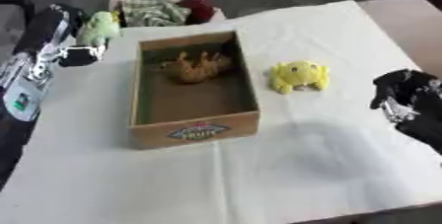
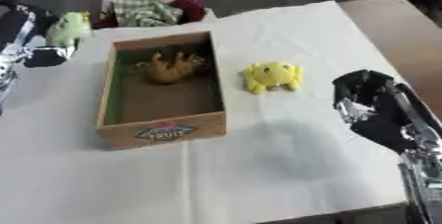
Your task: Pick up objects on the table and place them in the box.
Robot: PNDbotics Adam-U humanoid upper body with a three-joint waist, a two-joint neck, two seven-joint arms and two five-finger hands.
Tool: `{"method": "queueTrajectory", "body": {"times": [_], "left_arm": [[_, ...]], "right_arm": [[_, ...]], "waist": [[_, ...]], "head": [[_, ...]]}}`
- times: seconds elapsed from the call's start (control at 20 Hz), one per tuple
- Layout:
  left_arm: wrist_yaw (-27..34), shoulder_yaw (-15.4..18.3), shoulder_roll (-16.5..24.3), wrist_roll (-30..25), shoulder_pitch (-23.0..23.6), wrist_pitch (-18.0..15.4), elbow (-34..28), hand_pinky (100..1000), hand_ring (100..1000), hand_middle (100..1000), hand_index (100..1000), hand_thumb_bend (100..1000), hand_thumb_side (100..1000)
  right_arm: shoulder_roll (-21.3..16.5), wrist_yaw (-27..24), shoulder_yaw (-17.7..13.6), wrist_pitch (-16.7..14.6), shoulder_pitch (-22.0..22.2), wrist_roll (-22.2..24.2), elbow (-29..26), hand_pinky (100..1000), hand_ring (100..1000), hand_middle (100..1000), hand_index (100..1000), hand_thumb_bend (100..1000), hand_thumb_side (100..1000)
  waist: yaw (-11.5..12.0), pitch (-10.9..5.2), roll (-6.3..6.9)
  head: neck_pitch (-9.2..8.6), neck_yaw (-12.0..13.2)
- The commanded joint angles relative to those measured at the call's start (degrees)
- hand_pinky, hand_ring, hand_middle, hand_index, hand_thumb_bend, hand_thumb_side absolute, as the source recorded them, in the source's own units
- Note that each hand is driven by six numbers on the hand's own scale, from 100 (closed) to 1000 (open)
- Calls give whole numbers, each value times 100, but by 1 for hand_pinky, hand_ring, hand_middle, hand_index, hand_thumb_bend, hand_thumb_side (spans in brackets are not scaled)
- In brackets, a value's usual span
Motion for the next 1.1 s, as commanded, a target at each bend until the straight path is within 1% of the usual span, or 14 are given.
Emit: {"method": "queueTrajectory", "body": {"times": [0.05, 0.4, 0.65, 0.8, 0.85, 0.95, 1.0, 1.1], "left_arm": [[261, -200, 158, -268, -180, -98, -421, 617, 490, 451, 576, 129, 191], [540, -755, -16, -891, -243, -437, -758, 622, 498, 458, 583, 150, 196], [733, -1007, -115, -1314, -195, -621, -822, 623, 500, 458, 584, 181, 203], [927, -1122, -118, -1594, -135, -727, -899, 631, 513, 471, 602, 231, 210], [993, -1144, -115, -1686, -114, -745, -933, 637, 522, 482, 617, 285, 215], [1105, -1174, -102, -1861, -77, -769, -1008, 646, 539, 502, 642, 350, 222], [1154, -1185, -93, -1943, -58, -779, -1043, 651, 550, 514, 661, 415, 226], [1250, -1197, -64, -2105, -12, -798, -1118, 665, 572, 539, 691, 503, 230]], "right_arm": [[-26, 12, -4, 4, -37, 10, -79, 502, 481, 439, 645, 100, 269], [-7, -4, 14, 11, -37, 33, -81, 502, 481, 439, 645, 100, 271], [-5, -8, 16, 10, -42, 40, -82, 502, 481, 438, 645, 100, 273], [-5, -7, 10, 13, -39, 35, -82, 502, 481, 438, 645, 100, 274], [-4, -7, 8, 14, -39, 34, -83, 502, 481, 438, 645, 100, 274], [-4, -7, 4, 14, -39, 31, -85, 502, 481, 438, 644, 100, 274], [-3, -7, 1, 15, -40, 28, -85, 502, 481, 439, 644, 100, 273], [-3, -9, -4, 14, -44, 23, -86, 502, 481, 438, 644, 100, 270]], "waist": [[-12, -121, -25], [-61, -127, -28], [-59, -114, -28], [-52, -107, -26], [-50, -106, -27], [-44, -104, -29], [-42, -103, -32], [-40, -100, -39]], "head": [[8, 24], [24, 50], [33, 51], [40, 47], [41, 46], [44, 43], [44, 45], [42, 45]]}}
